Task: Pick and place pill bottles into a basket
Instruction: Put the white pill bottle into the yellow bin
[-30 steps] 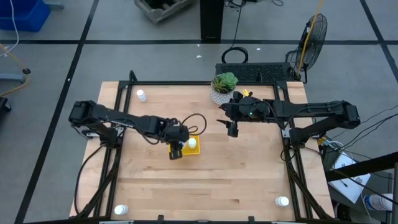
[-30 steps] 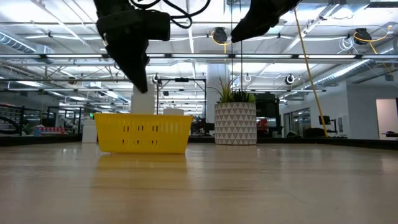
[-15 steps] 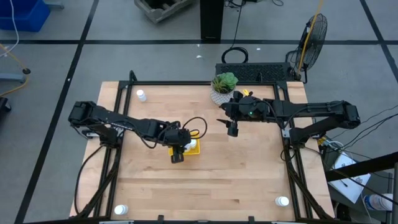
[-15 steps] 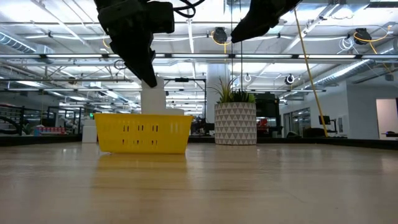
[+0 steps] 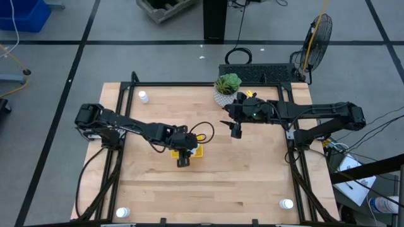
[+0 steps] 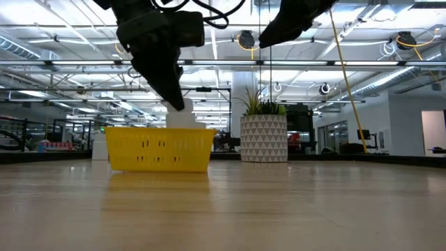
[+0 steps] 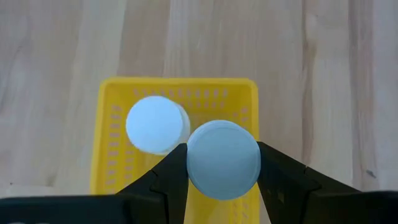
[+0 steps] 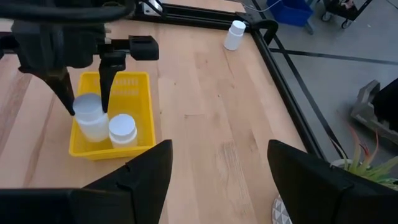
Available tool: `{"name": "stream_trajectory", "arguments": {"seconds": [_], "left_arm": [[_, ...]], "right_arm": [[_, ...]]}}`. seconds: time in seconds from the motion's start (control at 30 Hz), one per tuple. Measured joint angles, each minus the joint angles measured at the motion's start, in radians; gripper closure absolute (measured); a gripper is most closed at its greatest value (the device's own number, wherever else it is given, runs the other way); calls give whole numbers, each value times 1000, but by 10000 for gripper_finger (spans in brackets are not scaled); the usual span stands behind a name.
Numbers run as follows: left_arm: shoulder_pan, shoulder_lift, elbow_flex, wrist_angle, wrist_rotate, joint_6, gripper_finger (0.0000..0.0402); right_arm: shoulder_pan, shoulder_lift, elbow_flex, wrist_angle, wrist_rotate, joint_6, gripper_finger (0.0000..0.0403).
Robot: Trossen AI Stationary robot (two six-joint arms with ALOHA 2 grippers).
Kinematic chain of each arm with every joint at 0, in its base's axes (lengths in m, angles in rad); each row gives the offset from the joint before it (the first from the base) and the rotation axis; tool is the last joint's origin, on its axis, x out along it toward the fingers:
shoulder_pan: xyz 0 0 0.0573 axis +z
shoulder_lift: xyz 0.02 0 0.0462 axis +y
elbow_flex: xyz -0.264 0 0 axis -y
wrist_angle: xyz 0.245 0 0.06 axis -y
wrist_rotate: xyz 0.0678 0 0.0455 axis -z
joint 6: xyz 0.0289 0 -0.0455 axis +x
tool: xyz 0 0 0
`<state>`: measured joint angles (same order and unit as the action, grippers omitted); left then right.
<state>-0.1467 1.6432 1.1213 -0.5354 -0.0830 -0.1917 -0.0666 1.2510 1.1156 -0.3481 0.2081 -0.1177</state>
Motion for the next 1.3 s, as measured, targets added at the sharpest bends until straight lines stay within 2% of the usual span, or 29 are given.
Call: {"name": "stream_trajectory", "arguments": {"seconds": [0.73, 0.9, 1.0, 1.3], "left_arm": [[3, 54, 1, 90, 40, 32, 238], [3, 54, 1, 89, 48, 37, 195], [3, 54, 1, 100, 65, 40, 187], [1, 54, 1, 127, 78, 49, 218]], "right_arm": [[0, 0, 0, -3, 0, 1, 149], [0, 0, 0, -3, 0, 5, 149], [0, 0, 0, -3, 0, 4, 149], [0, 0, 0, -2, 0, 5, 149]]}}
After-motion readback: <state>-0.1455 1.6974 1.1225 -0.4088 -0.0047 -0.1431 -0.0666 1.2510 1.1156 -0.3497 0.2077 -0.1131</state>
